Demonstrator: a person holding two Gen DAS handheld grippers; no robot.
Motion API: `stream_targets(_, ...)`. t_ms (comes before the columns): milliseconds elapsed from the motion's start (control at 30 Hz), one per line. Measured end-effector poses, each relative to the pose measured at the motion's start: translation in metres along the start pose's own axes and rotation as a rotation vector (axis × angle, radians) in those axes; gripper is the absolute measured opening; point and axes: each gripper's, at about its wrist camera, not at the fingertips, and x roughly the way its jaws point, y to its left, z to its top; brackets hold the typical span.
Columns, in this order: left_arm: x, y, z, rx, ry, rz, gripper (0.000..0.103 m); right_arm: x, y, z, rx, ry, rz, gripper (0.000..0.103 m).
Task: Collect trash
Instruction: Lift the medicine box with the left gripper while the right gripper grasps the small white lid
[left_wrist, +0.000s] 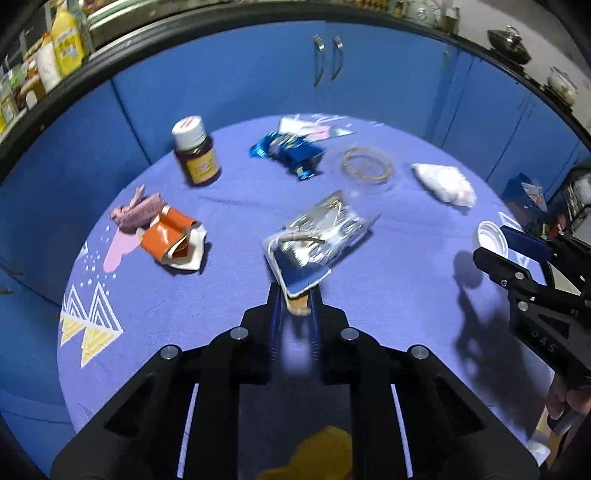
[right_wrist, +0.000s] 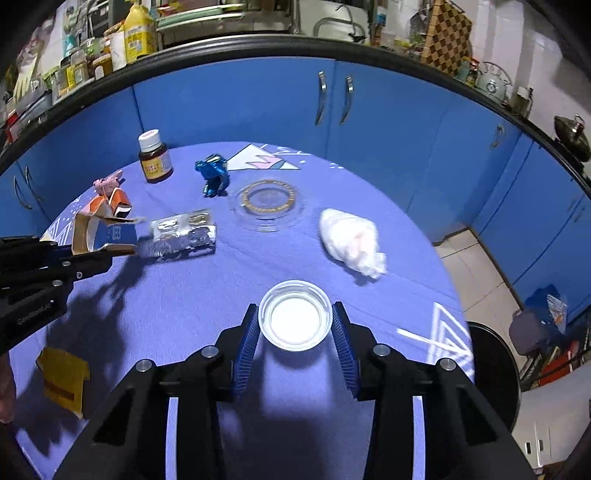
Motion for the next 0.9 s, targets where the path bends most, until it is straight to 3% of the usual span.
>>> stream_targets(133, -0.012, -0.015, 0.005, 0.021, -0.027, -0.008, 0.015, -0.019, -0.014, -0.009, 0.015, -0.022, -0.025, 0.039)
stream_targets(200, -0.015, -0.022, 0.009, 0.029, -0.036, -0.020, 0.010, -0.027, -0.021, -0.012, 0.023, -0.033, -0.038, 0.039)
stream_targets(567, -0.029, -0.062, 0.017, 0.101, -0.074, -0.040, 0.009, -0.056, -0.063, -0.032, 0.090, -0.070, -0.080, 0.039)
stream_targets(900, 0.002, -0.083, 0.010, 0.156, 0.022, -0.084, 0.011, -0.052, -0.077, -0.042, 0.120, -0.060, -0.073, 0.039)
